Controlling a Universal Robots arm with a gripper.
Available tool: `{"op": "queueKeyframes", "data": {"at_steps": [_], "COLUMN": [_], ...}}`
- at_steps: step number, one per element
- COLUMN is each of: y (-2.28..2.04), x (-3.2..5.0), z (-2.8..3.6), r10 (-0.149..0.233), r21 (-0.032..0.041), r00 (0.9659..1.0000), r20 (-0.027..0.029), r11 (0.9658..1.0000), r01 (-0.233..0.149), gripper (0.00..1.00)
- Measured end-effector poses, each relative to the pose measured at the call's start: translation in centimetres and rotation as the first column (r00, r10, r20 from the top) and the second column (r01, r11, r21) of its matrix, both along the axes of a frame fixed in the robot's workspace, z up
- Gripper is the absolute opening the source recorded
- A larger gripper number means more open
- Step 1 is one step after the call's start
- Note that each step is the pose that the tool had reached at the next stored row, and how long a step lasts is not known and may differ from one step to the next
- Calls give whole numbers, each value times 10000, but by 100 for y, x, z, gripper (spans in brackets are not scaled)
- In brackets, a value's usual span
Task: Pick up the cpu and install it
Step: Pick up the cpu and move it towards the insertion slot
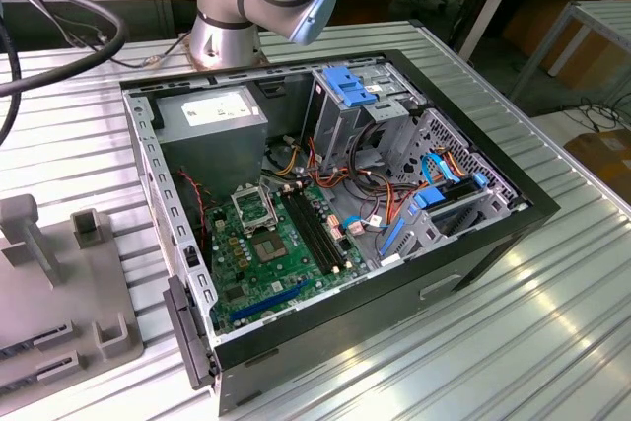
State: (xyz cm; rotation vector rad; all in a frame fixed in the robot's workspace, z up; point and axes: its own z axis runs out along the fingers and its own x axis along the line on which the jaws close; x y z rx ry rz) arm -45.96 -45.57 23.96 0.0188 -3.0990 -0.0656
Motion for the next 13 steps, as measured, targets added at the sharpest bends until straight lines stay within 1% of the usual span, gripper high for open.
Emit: {"op": "queueKeyframes", "data": {"at_steps": [13], "y": [0], "x": [0], "z": [73], "r10": [0], "r21": [0], "r00": [10000], "r20": [-2], "r11": [10000], "r01": [0], "gripper": [46]}}
